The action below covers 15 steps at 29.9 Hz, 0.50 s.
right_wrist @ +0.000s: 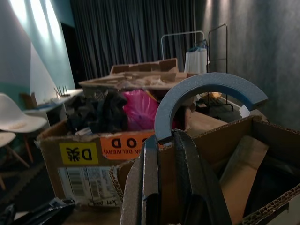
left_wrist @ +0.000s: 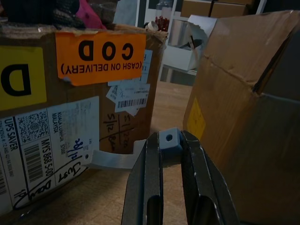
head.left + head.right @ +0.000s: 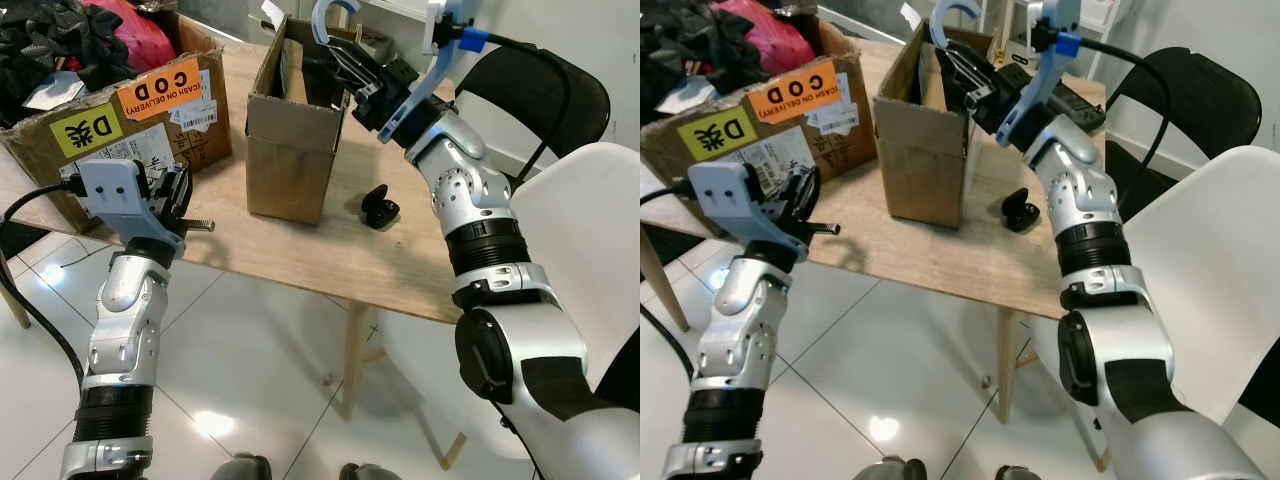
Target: Picking trash to rubbish bin
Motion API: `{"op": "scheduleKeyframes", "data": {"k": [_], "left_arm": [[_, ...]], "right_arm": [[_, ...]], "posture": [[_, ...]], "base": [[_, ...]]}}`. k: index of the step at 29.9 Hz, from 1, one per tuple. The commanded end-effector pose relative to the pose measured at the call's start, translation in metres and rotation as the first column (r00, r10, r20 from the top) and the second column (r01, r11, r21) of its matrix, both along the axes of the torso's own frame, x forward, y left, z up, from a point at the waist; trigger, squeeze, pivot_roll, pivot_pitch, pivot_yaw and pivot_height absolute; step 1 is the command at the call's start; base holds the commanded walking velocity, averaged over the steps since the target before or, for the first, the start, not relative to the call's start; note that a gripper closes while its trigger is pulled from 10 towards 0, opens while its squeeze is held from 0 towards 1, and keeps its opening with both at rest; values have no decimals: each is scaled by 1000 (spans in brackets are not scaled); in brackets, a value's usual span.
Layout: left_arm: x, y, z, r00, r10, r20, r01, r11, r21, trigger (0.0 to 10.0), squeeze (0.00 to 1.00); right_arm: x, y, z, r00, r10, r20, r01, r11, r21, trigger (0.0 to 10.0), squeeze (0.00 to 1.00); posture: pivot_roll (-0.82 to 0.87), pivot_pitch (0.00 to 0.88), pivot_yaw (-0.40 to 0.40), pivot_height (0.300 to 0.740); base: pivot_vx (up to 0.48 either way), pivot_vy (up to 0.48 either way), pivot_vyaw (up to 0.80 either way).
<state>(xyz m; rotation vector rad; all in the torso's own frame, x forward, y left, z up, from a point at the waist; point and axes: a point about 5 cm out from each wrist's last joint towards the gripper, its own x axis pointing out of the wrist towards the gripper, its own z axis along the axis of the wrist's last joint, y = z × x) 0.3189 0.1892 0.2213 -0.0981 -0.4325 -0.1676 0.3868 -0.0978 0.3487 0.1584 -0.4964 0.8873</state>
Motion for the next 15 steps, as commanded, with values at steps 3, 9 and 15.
{"op": "scheduleKeyframes", "data": {"k": [3,9,15], "left_arm": [[-3,-3,-4,1000,-10,-19,10,1000,-4,10000,0],[-2,-5,-5,1000,-16,-25,16,1000,-2,10000,0],[-1,-6,-5,999,-25,-28,25,1000,-3,10000,0]], "right_arm": [[1,2,-1,1000,16,-5,-16,997,-78,10000,0],[1,7,-7,999,17,-37,-23,988,-155,10000,0],[2,5,-6,998,5,-56,-14,988,-154,10000,1000]], "posture": [[30,218,-24,740],[23,219,-20,740],[15,215,-18,740]], "base": [[0,0,0],[0,0,0],[0,0,0]]}}
